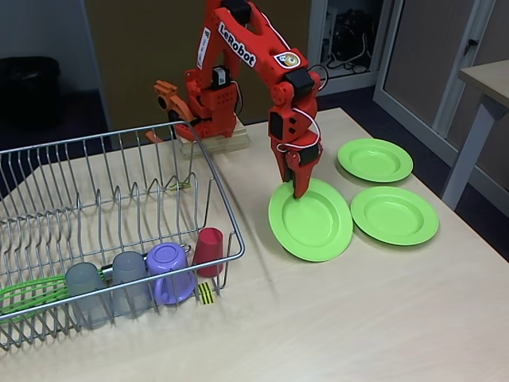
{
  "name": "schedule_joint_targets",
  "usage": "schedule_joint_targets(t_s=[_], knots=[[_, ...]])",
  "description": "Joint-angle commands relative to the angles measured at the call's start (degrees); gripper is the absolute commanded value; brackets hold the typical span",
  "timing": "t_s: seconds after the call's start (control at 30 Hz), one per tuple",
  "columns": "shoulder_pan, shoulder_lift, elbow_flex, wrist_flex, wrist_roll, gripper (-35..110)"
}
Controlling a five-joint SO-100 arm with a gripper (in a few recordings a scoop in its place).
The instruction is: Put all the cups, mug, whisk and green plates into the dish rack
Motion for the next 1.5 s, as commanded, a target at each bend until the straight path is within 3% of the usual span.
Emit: schedule_joint_targets(t_s=[0.0,0.53,1.0,1.23,1.47], knots=[[-2.2,7.47,-4.22,2.37,-6.86,0],[-5.71,14.24,-10.46,6.15,-13.36,0],[-4.75,20.3,-15.82,4.13,-26.72,0],[2.72,27.95,-18.11,6.86,-30.06,0],[19.07,37.35,-17.75,11.78,-31.29,0]])
